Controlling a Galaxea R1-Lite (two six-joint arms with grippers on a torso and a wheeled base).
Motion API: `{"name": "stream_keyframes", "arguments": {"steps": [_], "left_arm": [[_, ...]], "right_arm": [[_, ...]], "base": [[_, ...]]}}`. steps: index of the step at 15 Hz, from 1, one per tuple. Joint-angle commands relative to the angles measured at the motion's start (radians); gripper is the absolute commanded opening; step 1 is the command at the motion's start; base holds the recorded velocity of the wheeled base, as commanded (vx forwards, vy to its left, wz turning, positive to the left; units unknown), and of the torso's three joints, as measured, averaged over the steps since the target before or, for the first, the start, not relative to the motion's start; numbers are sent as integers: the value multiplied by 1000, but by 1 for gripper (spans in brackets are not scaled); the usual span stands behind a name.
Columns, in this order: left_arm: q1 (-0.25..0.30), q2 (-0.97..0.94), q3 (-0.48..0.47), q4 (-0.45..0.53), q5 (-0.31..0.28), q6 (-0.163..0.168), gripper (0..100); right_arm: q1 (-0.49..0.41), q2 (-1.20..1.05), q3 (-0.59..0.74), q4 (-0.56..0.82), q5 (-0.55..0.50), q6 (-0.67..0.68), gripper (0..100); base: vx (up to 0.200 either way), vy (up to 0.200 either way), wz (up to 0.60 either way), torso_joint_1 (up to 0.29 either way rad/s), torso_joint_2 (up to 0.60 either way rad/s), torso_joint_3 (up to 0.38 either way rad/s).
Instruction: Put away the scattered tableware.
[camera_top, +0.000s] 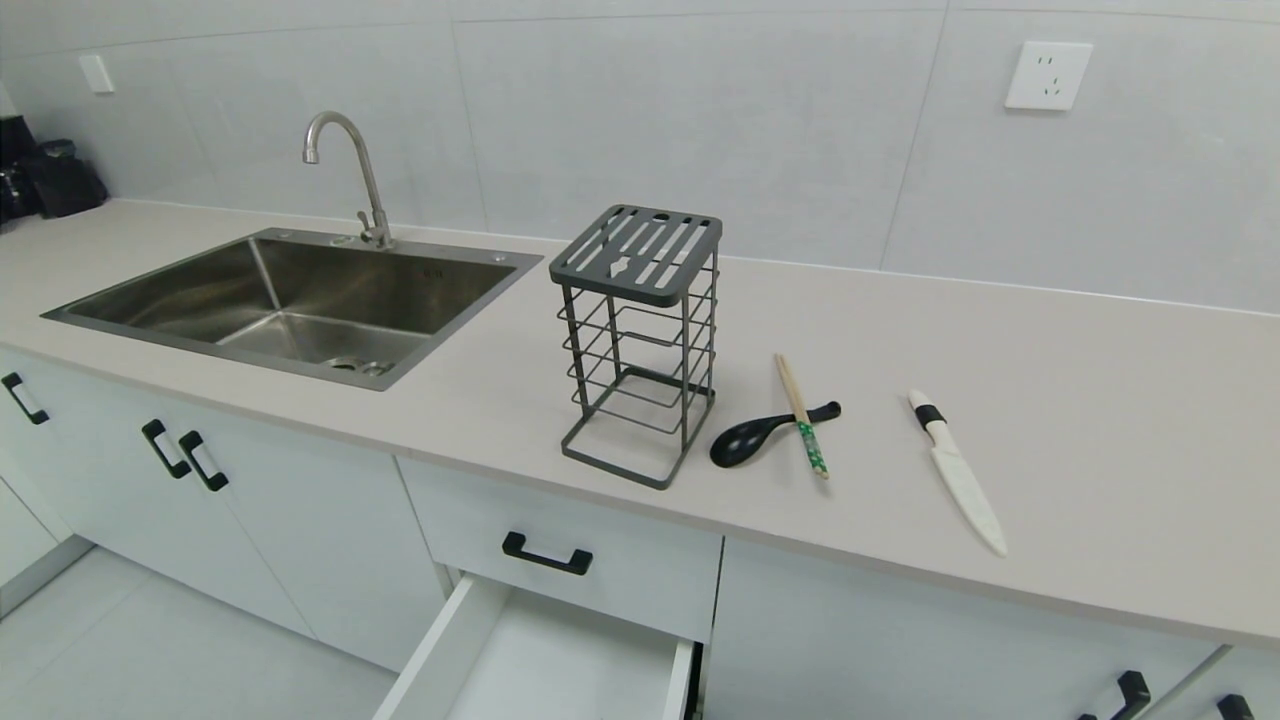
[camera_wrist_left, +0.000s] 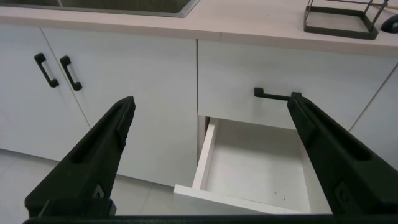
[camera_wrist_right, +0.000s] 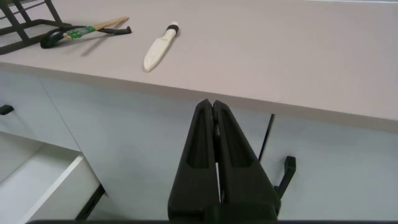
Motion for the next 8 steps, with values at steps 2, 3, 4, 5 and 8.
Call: {"name": "stream_keyframes", "arguments": {"steps": [2,3,4,5,8], "left_arm": [[0,1,0,0,0,0,100],[0,1,0,0,0,0,100],[0,1,2,0,0,0,100],[0,1,0,0,0,0,100],[0,1,0,0,0,0,100]], "right_arm": [[0,-2,0,0,1,3,100],[0,-2,0,0,1,3,100],[0,-2,0,0,1,3,100],[0,0,0,0,1,3,100],[0,-2,0,0,1,5,100]], "base": [[0,0,0,0,0,0],[0,0,0,0,0,0],[0,0,0,0,0,0],[0,0,0,0,0,0],[0,0,0,0,0,0]]}}
